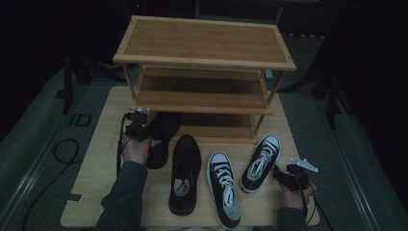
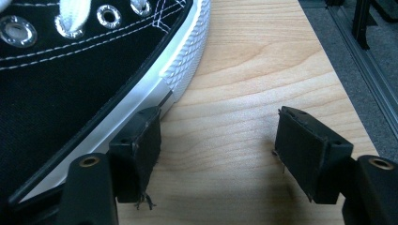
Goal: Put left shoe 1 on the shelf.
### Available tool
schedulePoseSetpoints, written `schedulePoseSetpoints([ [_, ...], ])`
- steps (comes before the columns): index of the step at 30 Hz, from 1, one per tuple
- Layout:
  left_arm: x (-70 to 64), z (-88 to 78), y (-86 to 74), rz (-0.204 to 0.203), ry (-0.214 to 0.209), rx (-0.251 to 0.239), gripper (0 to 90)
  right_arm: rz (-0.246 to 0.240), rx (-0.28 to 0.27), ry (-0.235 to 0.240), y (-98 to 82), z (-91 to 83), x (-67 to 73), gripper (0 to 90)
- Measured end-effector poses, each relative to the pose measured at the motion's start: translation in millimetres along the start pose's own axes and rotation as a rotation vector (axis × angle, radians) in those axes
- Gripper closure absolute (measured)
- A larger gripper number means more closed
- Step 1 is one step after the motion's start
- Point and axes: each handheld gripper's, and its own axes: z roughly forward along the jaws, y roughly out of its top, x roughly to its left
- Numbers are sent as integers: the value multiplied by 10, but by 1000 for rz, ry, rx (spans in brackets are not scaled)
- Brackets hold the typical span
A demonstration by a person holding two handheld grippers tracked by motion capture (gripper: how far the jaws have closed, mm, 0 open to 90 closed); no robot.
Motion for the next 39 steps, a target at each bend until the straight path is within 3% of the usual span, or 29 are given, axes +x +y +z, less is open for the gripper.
schedulePoseSetpoints([
  [3,14,34,2,-17,3,-13,862,0,0,0,0,0,0,314],
  [9,0,-35,-13,65,-38,-28,663,0,0,0,0,0,0,313],
  [19,70,-505,-98,131,-132,-131,611,-1,0,0,0,0,0,313],
  [24,103,-762,-321,135,-185,-194,673,2,0,0,0,0,1,313],
  [26,88,-802,-405,139,-196,-187,735,0,0,0,0,0,0,314],
  [31,22,-870,-644,193,-196,-172,896,0,0,0,0,0,0,313],
  [39,-107,-905,-828,248,-212,-137,900,0,0,-1,0,0,0,314],
])
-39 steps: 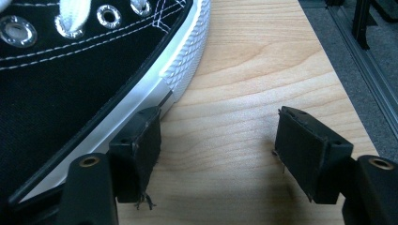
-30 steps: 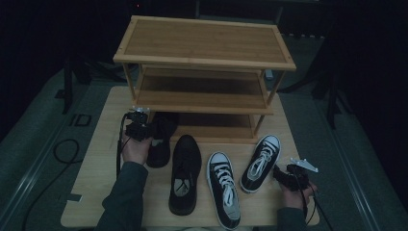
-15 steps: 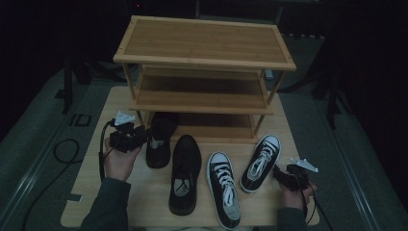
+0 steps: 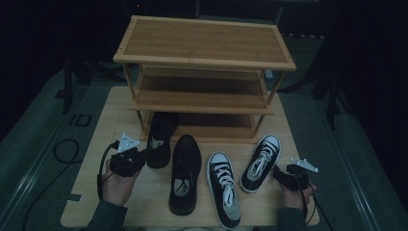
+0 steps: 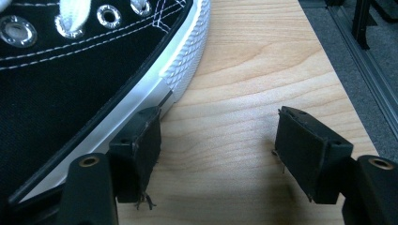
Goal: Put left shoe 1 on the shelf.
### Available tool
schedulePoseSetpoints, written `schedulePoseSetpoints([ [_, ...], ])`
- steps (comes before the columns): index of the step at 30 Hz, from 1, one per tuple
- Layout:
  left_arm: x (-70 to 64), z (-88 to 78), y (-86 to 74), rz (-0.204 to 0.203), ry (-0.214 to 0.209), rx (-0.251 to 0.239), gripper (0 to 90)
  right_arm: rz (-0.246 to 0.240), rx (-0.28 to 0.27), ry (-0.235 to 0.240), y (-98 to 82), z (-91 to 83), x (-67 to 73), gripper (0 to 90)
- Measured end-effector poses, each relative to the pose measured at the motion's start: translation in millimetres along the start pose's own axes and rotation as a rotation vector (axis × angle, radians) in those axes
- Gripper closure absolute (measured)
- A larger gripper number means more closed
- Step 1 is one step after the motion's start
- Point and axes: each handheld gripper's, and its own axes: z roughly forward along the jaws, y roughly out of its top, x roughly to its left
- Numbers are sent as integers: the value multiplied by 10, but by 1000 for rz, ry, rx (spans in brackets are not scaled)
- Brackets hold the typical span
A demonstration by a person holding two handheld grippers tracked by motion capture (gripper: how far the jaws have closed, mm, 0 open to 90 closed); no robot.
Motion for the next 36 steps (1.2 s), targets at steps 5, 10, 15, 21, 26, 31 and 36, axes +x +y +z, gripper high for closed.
schedulePoseSetpoints([
  [5,-92,88,-89,32,8,44,900,1,0,0,0,0,0,313],
  [10,-96,188,-168,37,13,85,900,1,0,0,0,0,0,314],
  [15,-55,240,-224,31,25,114,900,1,0,0,0,0,0,313],
  [21,-59,357,-314,41,34,163,900,1,0,0,0,0,1,314],
  [26,-43,436,-395,41,46,196,900,1,0,0,0,0,0,314],
  [31,-13,491,-451,39,62,217,900,0,0,0,0,0,0,314],
  [36,20,536,-507,29,68,234,900,1,1,0,0,0,1,314],
])
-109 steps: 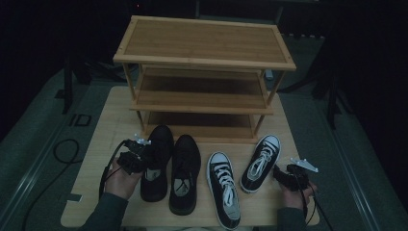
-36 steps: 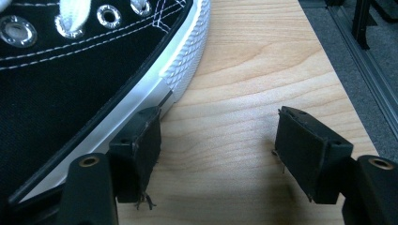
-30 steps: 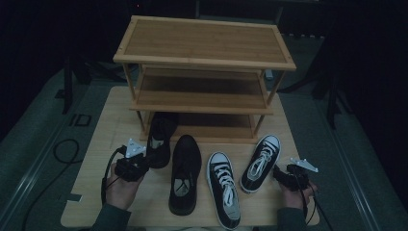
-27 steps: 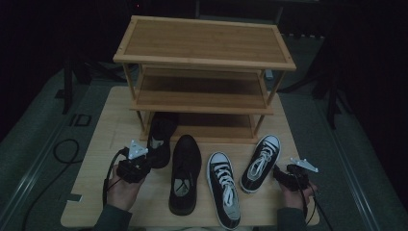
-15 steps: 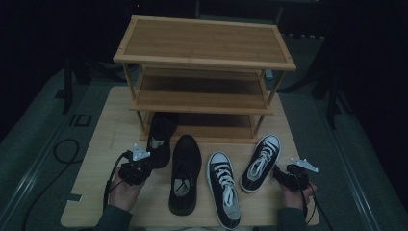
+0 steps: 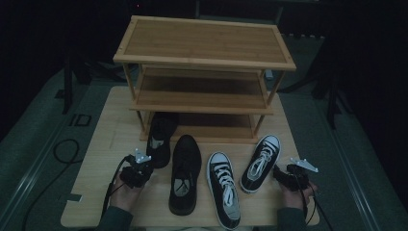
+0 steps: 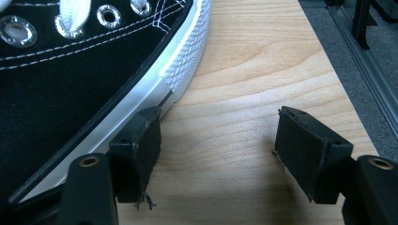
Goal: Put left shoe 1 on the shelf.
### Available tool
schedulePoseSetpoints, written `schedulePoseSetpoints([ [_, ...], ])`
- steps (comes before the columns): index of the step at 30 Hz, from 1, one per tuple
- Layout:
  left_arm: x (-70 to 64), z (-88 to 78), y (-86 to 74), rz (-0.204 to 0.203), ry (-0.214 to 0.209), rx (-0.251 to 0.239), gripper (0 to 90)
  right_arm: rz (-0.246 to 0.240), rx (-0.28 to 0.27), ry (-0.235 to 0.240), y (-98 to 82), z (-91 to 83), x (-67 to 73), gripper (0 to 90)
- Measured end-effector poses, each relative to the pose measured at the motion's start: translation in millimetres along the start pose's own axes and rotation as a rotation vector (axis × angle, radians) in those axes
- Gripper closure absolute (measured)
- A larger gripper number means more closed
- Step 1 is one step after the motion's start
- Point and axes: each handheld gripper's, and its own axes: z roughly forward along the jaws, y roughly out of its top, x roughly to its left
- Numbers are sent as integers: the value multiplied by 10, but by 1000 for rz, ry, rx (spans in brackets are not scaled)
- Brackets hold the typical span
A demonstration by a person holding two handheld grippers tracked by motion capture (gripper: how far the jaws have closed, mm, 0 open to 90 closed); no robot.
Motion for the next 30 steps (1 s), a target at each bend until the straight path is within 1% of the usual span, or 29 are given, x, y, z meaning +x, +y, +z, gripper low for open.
schedulePoseSetpoints([
  [12,10,79,-39,-14,1,17,899,0,0,0,0,0,0,314],
  [18,24,110,-52,-30,4,17,899,0,0,0,0,0,0,314],
  [30,37,155,-66,-45,-6,19,899,1,0,0,0,0,1,314],
])
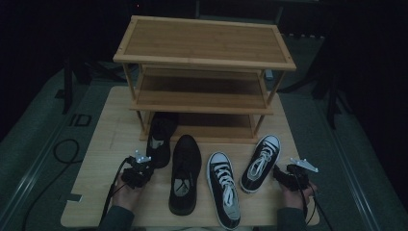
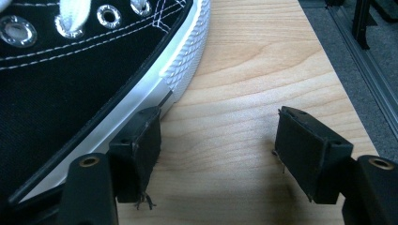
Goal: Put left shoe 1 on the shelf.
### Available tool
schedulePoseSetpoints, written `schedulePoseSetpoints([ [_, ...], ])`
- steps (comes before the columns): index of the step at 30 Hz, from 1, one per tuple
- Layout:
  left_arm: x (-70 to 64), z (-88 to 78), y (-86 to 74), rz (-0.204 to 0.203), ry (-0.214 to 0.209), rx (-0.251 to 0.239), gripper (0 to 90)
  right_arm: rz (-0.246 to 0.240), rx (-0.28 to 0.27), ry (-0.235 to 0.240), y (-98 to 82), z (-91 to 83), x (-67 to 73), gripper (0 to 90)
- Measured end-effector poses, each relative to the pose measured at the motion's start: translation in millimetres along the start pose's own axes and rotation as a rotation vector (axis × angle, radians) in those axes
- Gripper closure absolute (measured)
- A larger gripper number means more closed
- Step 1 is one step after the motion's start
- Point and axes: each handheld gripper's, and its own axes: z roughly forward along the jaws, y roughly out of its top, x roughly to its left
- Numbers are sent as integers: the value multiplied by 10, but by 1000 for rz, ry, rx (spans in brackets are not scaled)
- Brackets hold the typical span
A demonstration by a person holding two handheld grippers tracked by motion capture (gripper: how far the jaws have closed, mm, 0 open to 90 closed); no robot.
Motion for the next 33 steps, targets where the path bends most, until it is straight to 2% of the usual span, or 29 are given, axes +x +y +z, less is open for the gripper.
schedulePoseSetpoints([
  [7,-1,3,6,-7,-4,-3,899,0,0,0,0,0,0,313],
  [14,-1,-40,76,-14,11,-28,898,0,0,0,0,0,0,313],
  [17,1,-27,88,-20,8,-26,898,0,0,0,0,0,0,313],
  [23,-53,32,79,0,0,3,893,0,0,0,0,0,0,313],
  [33,-56,23,132,-12,1,-5,893,0,0,0,0,0,0,313],
])
